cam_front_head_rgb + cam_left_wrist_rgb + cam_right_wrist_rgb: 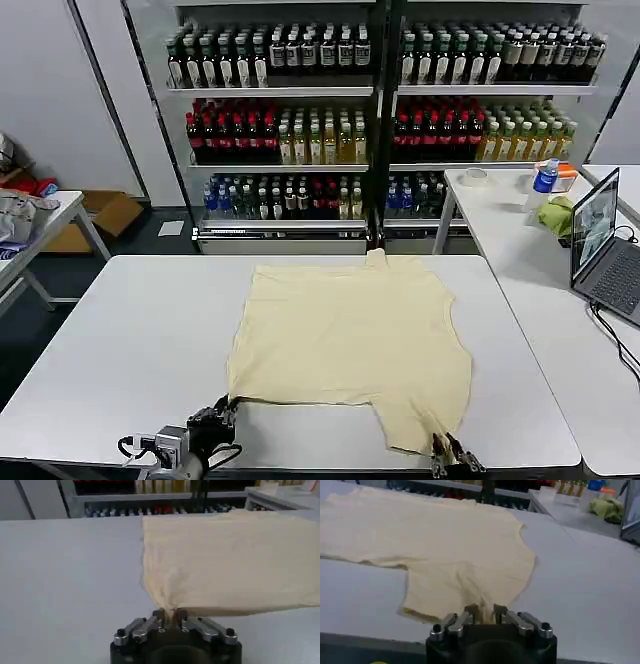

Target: Fold and organize the clothes.

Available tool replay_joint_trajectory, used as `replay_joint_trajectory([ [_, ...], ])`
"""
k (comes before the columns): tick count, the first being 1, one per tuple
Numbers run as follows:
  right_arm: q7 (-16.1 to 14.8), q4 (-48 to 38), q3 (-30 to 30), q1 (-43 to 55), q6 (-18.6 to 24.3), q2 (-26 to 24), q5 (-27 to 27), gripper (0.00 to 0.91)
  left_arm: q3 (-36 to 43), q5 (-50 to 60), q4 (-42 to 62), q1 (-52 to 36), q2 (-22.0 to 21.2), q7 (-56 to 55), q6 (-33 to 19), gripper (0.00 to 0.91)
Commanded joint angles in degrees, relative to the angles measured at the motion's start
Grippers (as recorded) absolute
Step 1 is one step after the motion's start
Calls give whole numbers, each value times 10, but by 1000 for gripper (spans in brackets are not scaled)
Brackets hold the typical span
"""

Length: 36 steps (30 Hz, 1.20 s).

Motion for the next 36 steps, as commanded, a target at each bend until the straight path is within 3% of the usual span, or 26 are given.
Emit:
replay_joint_trajectory([
  [1, 0, 23, 0, -9, 4, 0, -1, 0, -7, -2, -41, 17, 1, 0, -1, 10],
  [24, 4, 143, 36, -81, 7, -4, -6, 0, -55, 0, -137, 93, 8, -1, -10, 0],
  [29, 5, 137, 43, -57, 6, -8, 8, 0, -56, -2, -130, 80, 14, -1, -9, 10],
  [36, 3, 114, 68, 23, -1, -30, 72, 0, -40, -1, -92, 38, 27, 2, -10, 10],
])
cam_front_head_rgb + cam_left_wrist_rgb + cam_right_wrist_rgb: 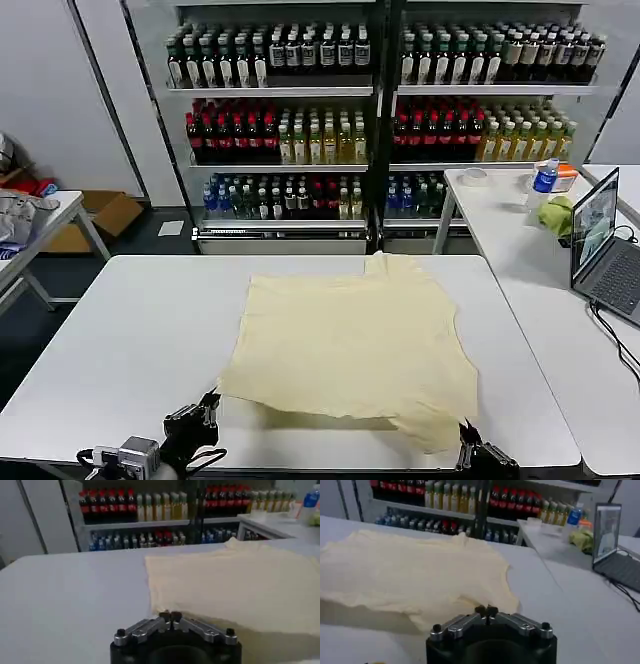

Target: Fold and organize the clothes.

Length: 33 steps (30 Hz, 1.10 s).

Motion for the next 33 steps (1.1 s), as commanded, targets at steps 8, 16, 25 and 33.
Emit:
replay_joint_trajectory([
  [8, 3, -66, 21, 155, -19, -55, 94, 0, 26, -1, 84, -77, 41, 9, -1, 0],
  [16, 4, -117, 9, 230, -32, -91, 131, 0, 45, -14, 129, -146, 64, 10, 8, 10],
  [25, 4, -163, -17, 316, -51, -137, 162, 0, 68, -26, 170, -219, 85, 10, 9, 10],
  [33, 4, -215, -66, 390, -59, -157, 163, 0, 101, -23, 211, -268, 92, 7, 9, 10],
])
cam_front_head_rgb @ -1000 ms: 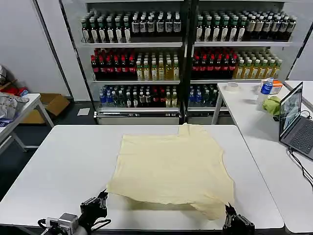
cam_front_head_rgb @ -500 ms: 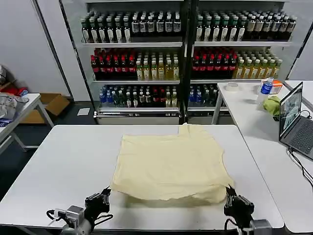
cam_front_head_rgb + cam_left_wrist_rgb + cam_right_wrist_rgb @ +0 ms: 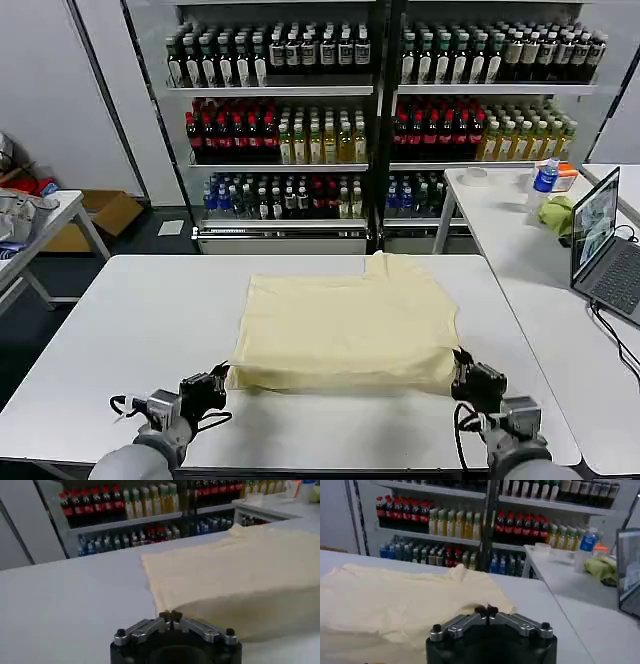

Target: Fold and organize the clothes.

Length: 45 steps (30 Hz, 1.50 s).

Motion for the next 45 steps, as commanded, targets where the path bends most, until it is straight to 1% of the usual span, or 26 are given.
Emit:
replay_joint_trajectory([
  [1, 0, -50, -32, 87, -7, -25, 16, 0, 40, 2, 61, -89, 13, 0, 1, 10],
  [6, -1, -83, -68, 115, -7, -22, -5, 0, 62, 13, 81, -109, 8, 0, 1, 10],
  [11, -3, -109, -87, 127, -5, -12, -24, 0, 80, 24, 99, -126, -1, -3, 1, 10],
  [15, -2, -138, -102, 134, 2, -2, -52, 0, 87, 27, 110, -133, -7, -7, 1, 10],
  [25, -1, -184, -124, 157, 20, 19, -73, 0, 101, 28, 136, -155, -23, -18, 1, 10],
  [26, -1, -187, -125, 157, 21, 22, -75, 40, 101, 28, 139, -156, -25, -19, 1, 10],
  [27, -1, -191, -126, 158, 23, 24, -79, 282, 102, 28, 142, -158, -27, -21, 1, 10],
  [28, 0, -192, -126, 158, 23, 26, -80, 494, 102, 28, 143, -158, -27, -21, 1, 10],
  [29, 0, -194, -127, 158, 24, 27, -80, 907, 102, 28, 145, -159, -29, -23, 1, 20],
  [30, 0, -195, -127, 158, 24, 29, -82, 907, 102, 28, 146, -159, -30, -25, 1, 91],
  [31, -1, -196, -128, 157, 24, 30, -83, 907, 101, 28, 146, -158, -31, -25, 1, 464],
  [32, -1, -196, -128, 155, 22, 31, -85, 907, 101, 27, 145, -157, -32, -26, 1, 655],
  [33, -2, -195, -127, 154, 23, 31, -86, 907, 101, 27, 144, -156, -33, -26, 1, 907],
  [37, -6, -186, -121, 145, 26, 32, -86, 907, 97, 27, 134, -146, -35, -26, 1, 907],
  [45, -8, -124, -76, 88, 60, 29, -84, 907, 65, 27, 84, -92, -36, -27, 1, 907],
])
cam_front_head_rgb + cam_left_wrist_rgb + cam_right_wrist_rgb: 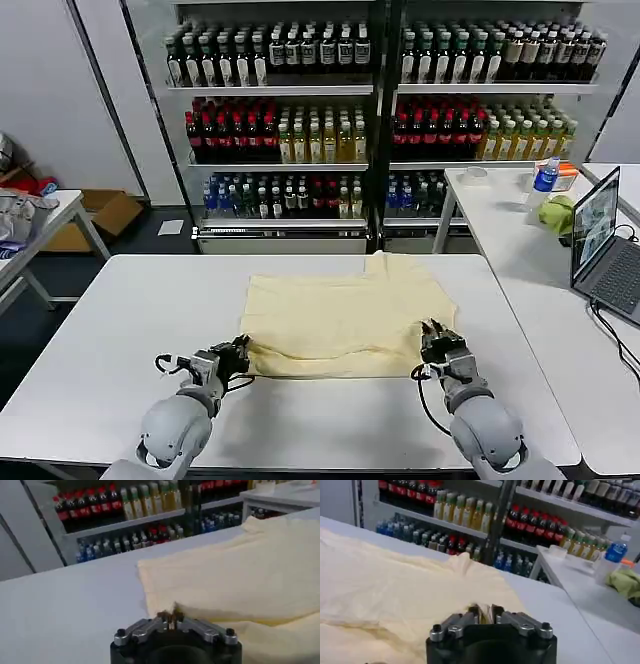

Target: Fold and organize the clothes.

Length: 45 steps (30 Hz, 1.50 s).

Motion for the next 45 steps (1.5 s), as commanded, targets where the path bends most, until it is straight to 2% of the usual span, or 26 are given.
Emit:
replay_joint_trajectory([
  [1, 0, 36, 26, -37, 20, 2, -5, 907, -28, 0, -42, 54, -3, -1, 0, 907],
  [9, 2, 88, 87, -116, 20, 6, 3, 907, -52, -6, -67, 106, -13, -1, 0, 907],
  [13, 7, 96, 131, -156, 8, 13, 30, 907, -54, -11, -72, 118, -18, -2, 0, 907],
  [22, -1, 46, 167, -179, 1, 8, 87, 907, -52, -14, -58, 112, -21, -3, 0, 907],
  [23, -3, 36, 168, -176, 1, 8, 93, 907, -51, -15, -54, 108, -20, -3, 0, 846],
  [24, -4, 30, 168, -174, 1, 8, 98, 907, -51, -15, -51, 104, -19, -4, 0, 736],
  [25, -5, 27, 167, -173, 1, 9, 103, 907, -51, -16, -48, 101, -18, -4, 0, 353],
  [27, -8, 22, 164, -169, -1, 10, 108, 907, -51, -19, -46, 93, -17, -4, 0, 91],
  [28, -10, 18, 160, -165, -4, 10, 112, 907, -51, -19, -45, 92, -16, -4, 0, 50],
  [29, -12, 14, 155, -162, -6, 11, 114, 715, -50, -19, -44, 90, -16, -4, 0, 10],
  [30, -14, 10, 150, -157, -8, 11, 117, 584, -50, -19, -44, 89, -16, -4, 0, 10],
  [31, -16, 5, 144, -152, -9, 12, 126, 322, -49, -20, -43, 89, -16, -4, 0, 10],
  [32, -17, -1, 139, -147, -9, 13, 138, 121, -49, -19, -42, 88, -17, -3, -1, 10],
  [33, -17, -6, 135, -142, -10, 15, 147, 60, -47, -19, -42, 88, -17, -3, -1, 0],
  [34, -18, -11, 130, -136, -11, 17, 155, 10, -46, -19, -42, 88, -18, -2, -1, 0],
  [35, -19, -14, 126, -131, -12, 19, 163, 0, -46, -19, -42, 88, -18, -2, -1, 10],
  [45, -21, -24, 106, -122, -2, 24, 163, 0, -48, -19, -40, 86, -17, 0, -3, 0],
])
